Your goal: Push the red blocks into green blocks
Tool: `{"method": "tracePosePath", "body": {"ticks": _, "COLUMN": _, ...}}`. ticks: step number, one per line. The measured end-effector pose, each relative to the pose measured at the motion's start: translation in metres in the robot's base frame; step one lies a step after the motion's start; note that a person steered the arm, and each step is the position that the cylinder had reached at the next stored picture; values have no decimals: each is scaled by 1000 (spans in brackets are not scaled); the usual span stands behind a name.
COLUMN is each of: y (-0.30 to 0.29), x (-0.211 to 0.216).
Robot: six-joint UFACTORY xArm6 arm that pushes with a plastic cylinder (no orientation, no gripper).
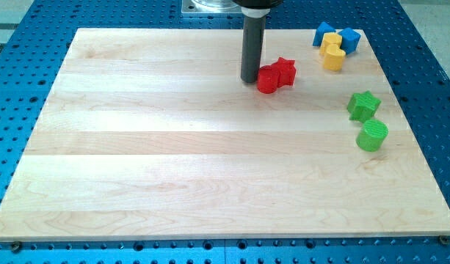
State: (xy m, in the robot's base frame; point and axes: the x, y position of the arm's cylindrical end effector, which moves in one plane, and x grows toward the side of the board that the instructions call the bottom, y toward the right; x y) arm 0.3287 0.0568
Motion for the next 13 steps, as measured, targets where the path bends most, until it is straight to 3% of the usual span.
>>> {"method": "tracePosePath", "body": {"ticks": 1, "y": 14, "x": 16}}
{"method": "tracePosePath", "body": {"ticks": 2, "y": 35, "x": 100}}
{"method": "tracePosePath", "body": {"ticks": 3, "y": 60, "x": 138}}
{"method": "tracePosePath", "body": {"ticks": 4, "y": -4, "x": 121}}
{"method": "tracePosePath", "body": {"ticks": 5, "y": 25, "x": 72}}
{"method": "tracePosePath", "body": {"ticks": 7, "y": 109, "x": 90}}
{"method": "tracePosePath", "body": {"ticks": 8, "y": -26, "x": 88}}
{"method": "tracePosePath", "body": {"ticks": 9, "y": -115, "x": 62}}
{"method": "tracePosePath", "body": {"ticks": 11, "y": 33, "x": -33}}
{"method": "tracePosePath", "body": {"ticks": 12, "y": 88, "x": 4}}
{"method": "tracePosePath", "body": {"ticks": 13, "y": 92, "x": 61}}
